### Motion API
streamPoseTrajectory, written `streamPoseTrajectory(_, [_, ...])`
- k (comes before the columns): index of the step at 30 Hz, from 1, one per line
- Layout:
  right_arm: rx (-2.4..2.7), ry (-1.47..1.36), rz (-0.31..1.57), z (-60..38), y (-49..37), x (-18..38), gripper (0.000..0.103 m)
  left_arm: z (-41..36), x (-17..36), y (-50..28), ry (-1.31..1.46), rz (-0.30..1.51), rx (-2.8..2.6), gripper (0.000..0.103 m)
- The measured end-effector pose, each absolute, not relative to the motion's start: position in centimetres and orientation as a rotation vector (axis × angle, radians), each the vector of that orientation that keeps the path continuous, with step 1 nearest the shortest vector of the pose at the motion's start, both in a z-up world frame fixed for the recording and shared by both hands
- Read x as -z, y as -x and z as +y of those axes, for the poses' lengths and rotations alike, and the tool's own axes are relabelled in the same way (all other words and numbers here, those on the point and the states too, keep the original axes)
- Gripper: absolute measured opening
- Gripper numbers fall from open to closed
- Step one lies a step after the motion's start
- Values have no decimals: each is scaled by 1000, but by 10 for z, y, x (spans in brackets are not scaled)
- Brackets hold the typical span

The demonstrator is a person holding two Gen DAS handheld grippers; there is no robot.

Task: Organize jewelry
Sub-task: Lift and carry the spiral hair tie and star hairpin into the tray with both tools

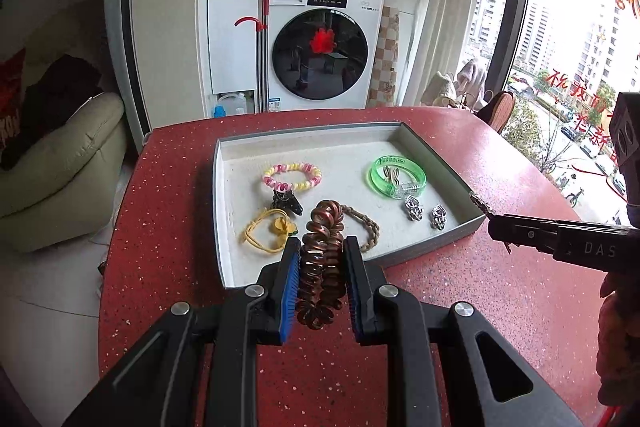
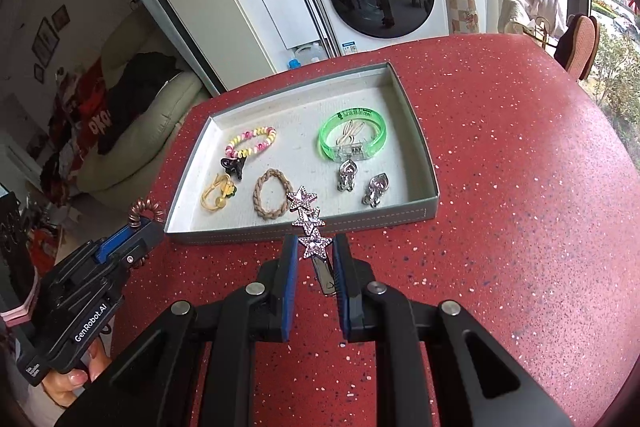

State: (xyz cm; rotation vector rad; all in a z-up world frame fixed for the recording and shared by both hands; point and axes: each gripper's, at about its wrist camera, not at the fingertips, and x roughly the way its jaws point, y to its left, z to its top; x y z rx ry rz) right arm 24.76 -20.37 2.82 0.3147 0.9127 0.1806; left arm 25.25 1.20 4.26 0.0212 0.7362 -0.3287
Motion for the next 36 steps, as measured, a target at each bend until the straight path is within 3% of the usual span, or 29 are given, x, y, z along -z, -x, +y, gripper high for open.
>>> streamPoseTrajectory(16, [-188,-367,931,-204,-314,-21,19,5,-32,-309,-13,771,261,40])
streamPoseTrajectory(36, [-128,-217,1014,-181,-356,27,19,-30,27,-350,-105,910,232,40])
